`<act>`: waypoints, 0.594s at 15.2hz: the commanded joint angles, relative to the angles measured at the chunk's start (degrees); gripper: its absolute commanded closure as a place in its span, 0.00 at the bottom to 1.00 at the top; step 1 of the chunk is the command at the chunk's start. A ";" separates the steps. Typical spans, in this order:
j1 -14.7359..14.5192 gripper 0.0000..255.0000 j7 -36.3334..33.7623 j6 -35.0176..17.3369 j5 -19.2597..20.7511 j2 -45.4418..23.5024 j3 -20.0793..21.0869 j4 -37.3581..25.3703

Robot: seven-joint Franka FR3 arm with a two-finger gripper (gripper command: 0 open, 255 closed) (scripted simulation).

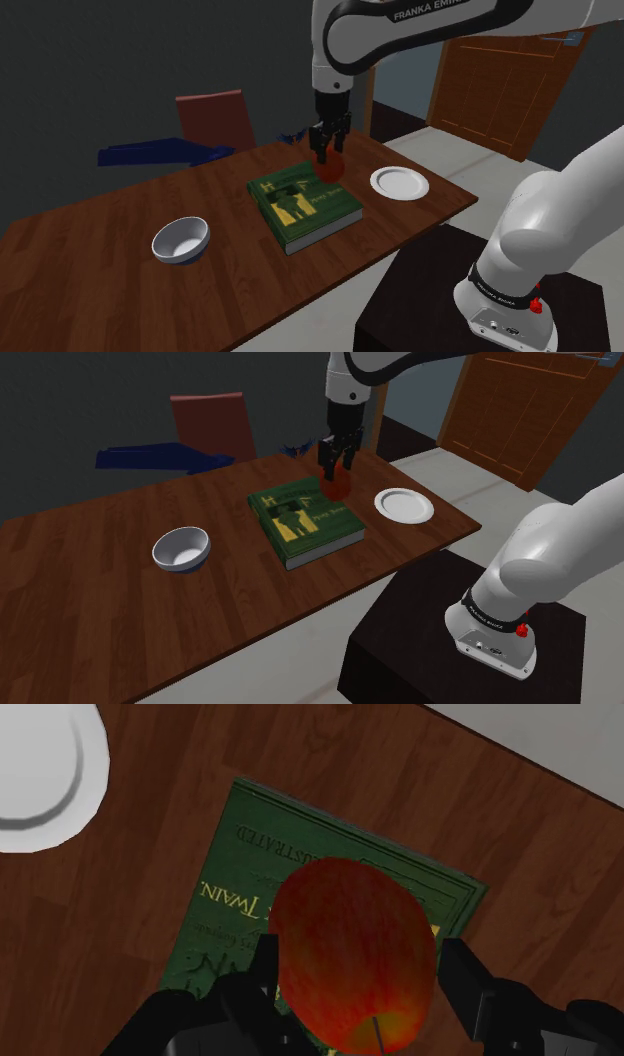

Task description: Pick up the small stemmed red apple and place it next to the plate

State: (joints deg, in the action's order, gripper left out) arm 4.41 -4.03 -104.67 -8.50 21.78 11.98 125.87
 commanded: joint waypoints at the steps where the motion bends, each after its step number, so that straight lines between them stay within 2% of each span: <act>1: 0.97 1.00 2.65 0.21 0.62 0.38 -1.84 0.43; 9: 5.47 1.00 13.62 0.94 3.78 -0.69 -9.72 -0.38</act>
State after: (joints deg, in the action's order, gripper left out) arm 9.29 8.01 -103.66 -5.11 21.06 3.32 125.27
